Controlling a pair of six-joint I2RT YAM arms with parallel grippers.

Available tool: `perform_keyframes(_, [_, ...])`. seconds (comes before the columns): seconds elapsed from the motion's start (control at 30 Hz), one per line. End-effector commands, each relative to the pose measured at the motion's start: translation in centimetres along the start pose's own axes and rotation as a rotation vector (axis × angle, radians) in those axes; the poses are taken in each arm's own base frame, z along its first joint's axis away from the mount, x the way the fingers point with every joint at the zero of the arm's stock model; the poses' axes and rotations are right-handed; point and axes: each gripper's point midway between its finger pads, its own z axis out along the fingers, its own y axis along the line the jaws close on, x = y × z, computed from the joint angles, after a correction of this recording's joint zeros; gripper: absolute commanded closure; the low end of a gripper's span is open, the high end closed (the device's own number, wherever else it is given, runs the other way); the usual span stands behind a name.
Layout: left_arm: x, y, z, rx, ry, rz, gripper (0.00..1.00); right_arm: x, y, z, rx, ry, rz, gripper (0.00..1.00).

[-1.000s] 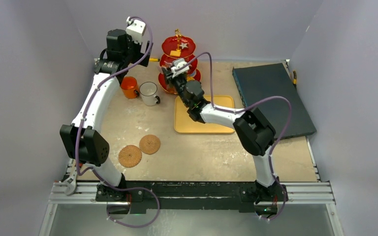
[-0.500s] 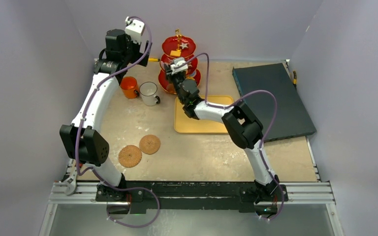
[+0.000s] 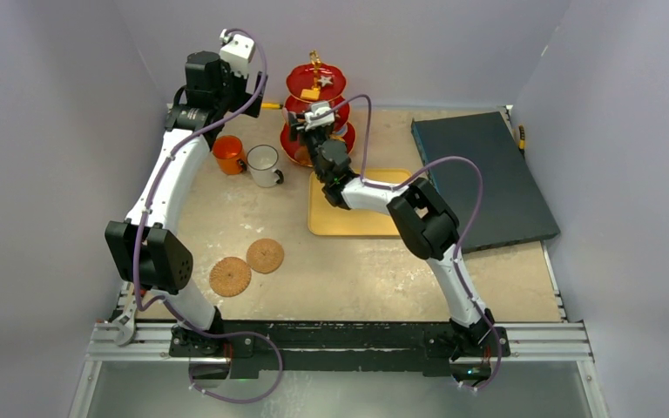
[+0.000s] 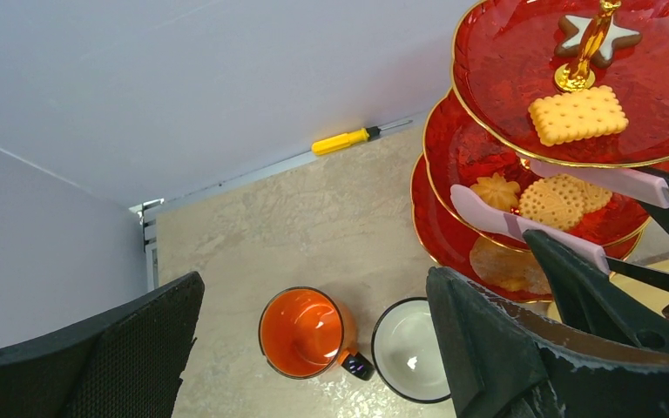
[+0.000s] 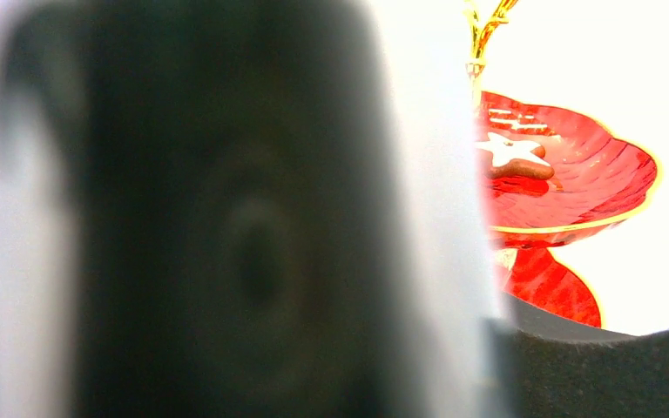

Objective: Serve the afternoon tea

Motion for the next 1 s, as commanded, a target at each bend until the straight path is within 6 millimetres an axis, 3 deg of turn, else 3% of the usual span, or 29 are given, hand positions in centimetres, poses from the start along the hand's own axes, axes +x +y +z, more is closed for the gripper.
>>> perform_keyframes(0.0, [-2.0,0.7,-1.2,-0.009,-0.055,-0.016,0.01,-7.1,-0.7,0.3,0.016,-0.158,0.077,0.32])
perform_keyframes(0.13, [-2.2,0.8,-1.6,-0.01,-0.058,-0.019,0.01,-9.0,-0.8,-1.1,-0.009,-0.162,0.101,0.32])
perform_keyframes(0.2, [-2.2,0.8,-1.7,-0.01,-0.055,-0.021,0.01,-9.7,-0.8,-2.9,-0.029,-0.142,0.113,0.33])
perform_keyframes(0.47, [-2.4,0.6,-3.1,0.009,-0.054,-0.022,0.01,-12.2,-1.9,-12.0,-0.063,0.049,0.288,0.36])
perform_keyframes(0.73, [-2.2,0.6,-5.6,0.016,-0.055,0.009,0.01,-4.1,-2.9,-22.7,0.034,0.6,0.51,0.41])
perform_keyframes(0.83, [-1.8,0.2,-6.3,0.037,-0.048,0.004,0.01,-1.2,-3.4,-24.8,0.123,0.782,0.53,0.4])
perform_keyframes(0.97, [-1.2,-0.3,-7.2,0.053,-0.041,0.005,0.01,1.1,-4.1,-24.7,0.209,0.942,0.556,0.38])
